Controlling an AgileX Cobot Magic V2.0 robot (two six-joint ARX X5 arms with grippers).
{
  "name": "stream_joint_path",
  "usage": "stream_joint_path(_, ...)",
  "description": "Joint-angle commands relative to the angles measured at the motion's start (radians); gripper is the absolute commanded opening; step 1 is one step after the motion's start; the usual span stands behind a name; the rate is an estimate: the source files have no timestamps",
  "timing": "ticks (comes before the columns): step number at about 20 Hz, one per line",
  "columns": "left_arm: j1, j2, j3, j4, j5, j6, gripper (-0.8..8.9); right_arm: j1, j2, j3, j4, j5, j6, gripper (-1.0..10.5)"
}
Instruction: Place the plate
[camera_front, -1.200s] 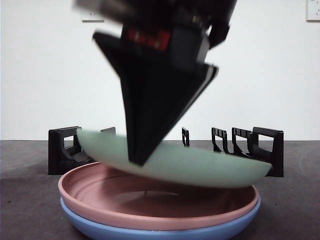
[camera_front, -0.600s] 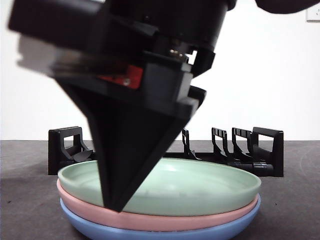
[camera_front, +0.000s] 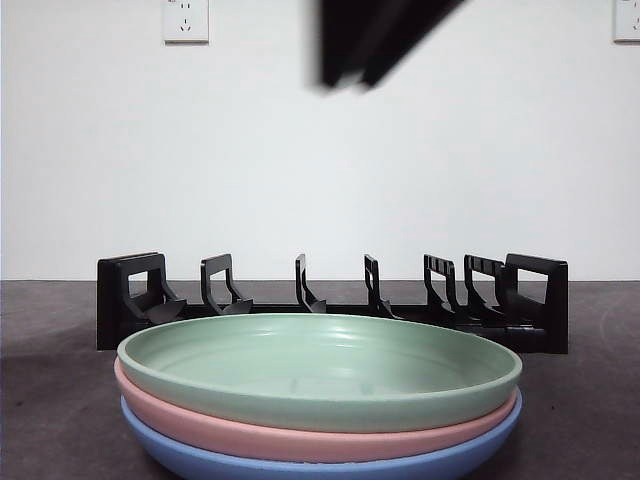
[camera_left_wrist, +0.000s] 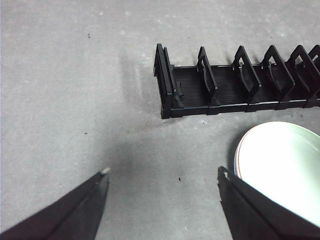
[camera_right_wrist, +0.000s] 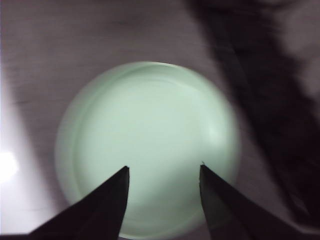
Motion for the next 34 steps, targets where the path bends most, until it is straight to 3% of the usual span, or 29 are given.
stream_joint_path(1,-0.004,0.005,0.016,0.011,-0.006,-0.003,3.44,-0.113,-0.099,-0.008,-0.006,0.020,0.018,2.2)
stream_joint_path(4,-0.004,0.005,0.016,0.024,-0.010,0.007,3.44,-0.357,-0.242,-0.043,0.022,0.002,0.004,2.2)
stream_joint_path(7,-0.004,0.005,0.015,0.066,-0.033,0.008,3.44,-0.575,-0.319,-0.054,0.091,-0.082,-0.101,2.2)
stream_joint_path(9,-0.004,0.005,0.015,0.108,-0.042,0.008,3.44,-0.695,-0.328,-0.054,0.158,-0.108,-0.176,2.2)
stream_joint_path(12,-0.004,0.005,0.015,0.150,-0.056,0.008,3.34,-0.806,-0.319,-0.053,0.204,-0.109,-0.193,2.2)
stream_joint_path(14,-0.004,0.005,0.015,0.138,-0.054,0.006,-0.04,-0.822,-0.319,-0.053,0.179,-0.133,-0.192,0.2)
stream_joint_path(28,-0.006,-0.006,0.007,0.179,-0.082,0.062,0.07,-0.820,-0.321,-0.053,0.192,-0.130,-0.170,0.2)
stream_joint_path(29,-0.002,-0.023,-0.025,0.217,-0.082,0.081,0.07,-0.820,-0.321,-0.053,0.192,-0.130,-0.170,0.2)
stream_joint_path(31,0.034,-0.083,-0.156,0.363,-0.043,0.227,0.08,-0.820,-0.321,-0.053,0.192,-0.130,-0.170,0.2)
stream_joint_path(33,0.114,-0.171,-0.338,0.550,0.063,0.353,0.07,-0.820,-0.321,-0.053,0.192,-0.130,-0.170,0.2)
stream_joint_path(34,0.164,-0.214,-0.427,0.632,0.101,0.372,0.07,-0.820,-0.321,-0.053,0.192,-0.130,-0.170,0.2)
